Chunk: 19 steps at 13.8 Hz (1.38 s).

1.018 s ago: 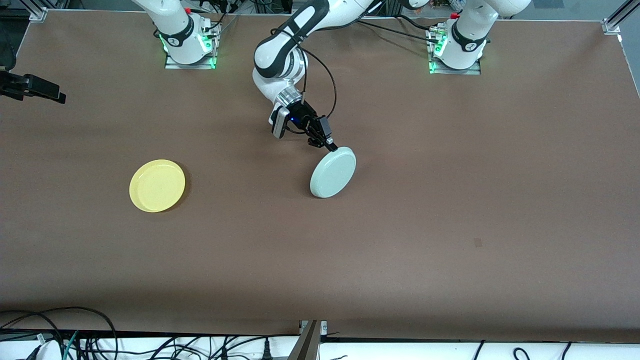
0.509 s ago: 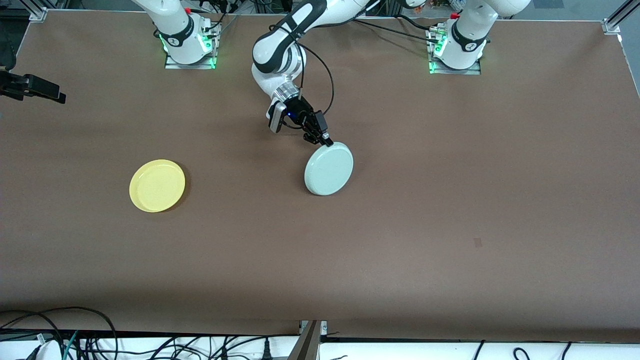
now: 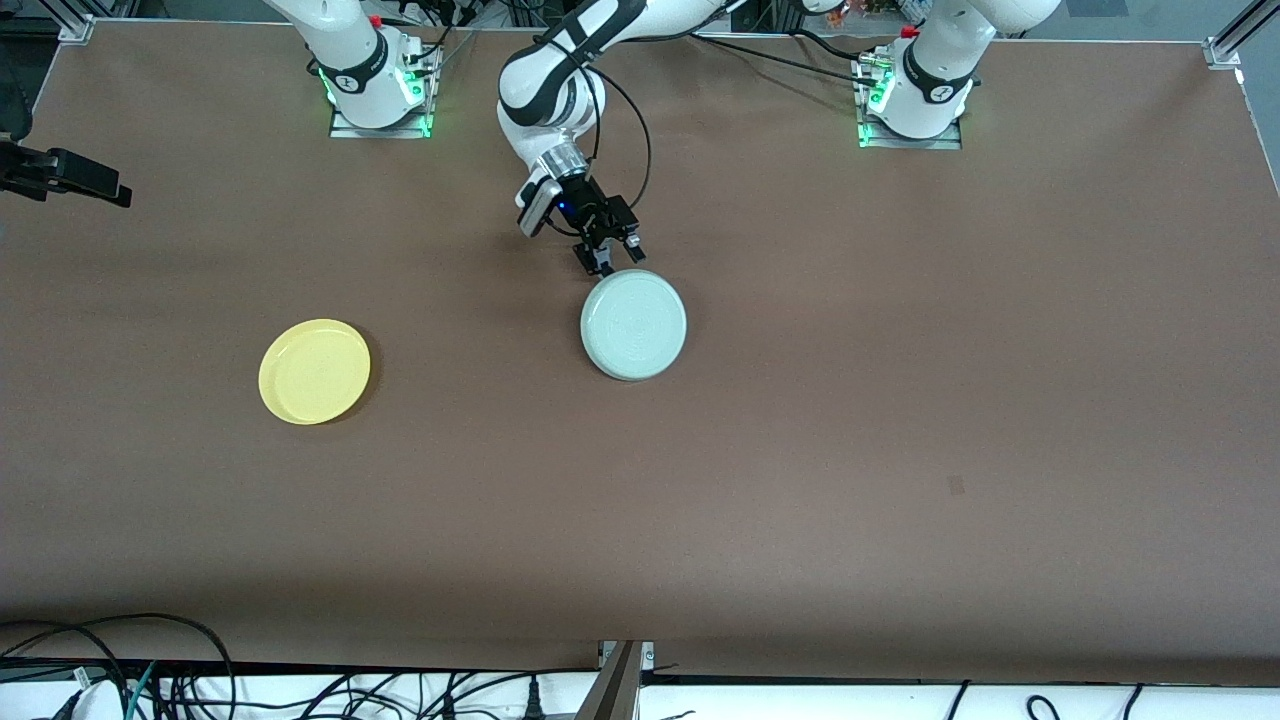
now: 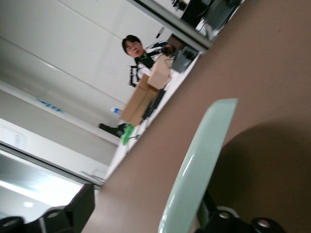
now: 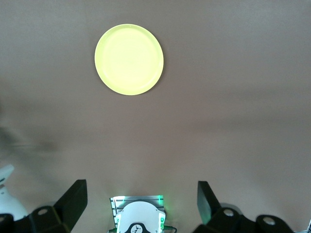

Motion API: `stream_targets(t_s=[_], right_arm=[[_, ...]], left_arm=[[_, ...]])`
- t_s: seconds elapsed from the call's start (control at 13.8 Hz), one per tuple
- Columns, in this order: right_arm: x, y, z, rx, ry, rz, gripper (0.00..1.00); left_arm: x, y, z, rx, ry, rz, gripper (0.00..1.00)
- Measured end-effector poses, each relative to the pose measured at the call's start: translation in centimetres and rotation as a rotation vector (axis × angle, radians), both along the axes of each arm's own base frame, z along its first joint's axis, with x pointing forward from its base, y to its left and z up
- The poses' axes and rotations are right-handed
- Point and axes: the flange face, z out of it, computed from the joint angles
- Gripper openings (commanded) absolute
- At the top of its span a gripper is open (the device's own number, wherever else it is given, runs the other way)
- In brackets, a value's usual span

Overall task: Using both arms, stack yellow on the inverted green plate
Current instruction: 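Flip the green plate over with the left gripper toward the table middle, then lower the inverted green plate onto the table and open the left gripper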

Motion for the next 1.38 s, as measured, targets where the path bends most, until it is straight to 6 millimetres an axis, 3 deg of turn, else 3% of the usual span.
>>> stream_targets(t_s=[0.36, 0.8, 1.09, 1.38], right_arm=[[0.0, 0.0, 0.0, 0.0, 0.0, 0.0, 1.0], [0.0, 0.0, 0.0, 0.0, 0.0, 0.0, 1.0], [0.0, 0.0, 0.0, 0.0, 0.0, 0.0, 1.0], [0.0, 0.0, 0.0, 0.0, 0.0, 0.0, 1.0]], left_arm=[[-1.7, -3.0, -1.4, -0.405, 0.047, -0.046, 1.0], [0.3, -4.6, -0.9, -0.702, 0.119, -0.037, 1.0], [4.0, -5.3, 3.8, -0.94, 0.27, 0.148, 1.0], [8.3, -4.3, 9.6, -1.065, 0.436, 0.312, 1.0]])
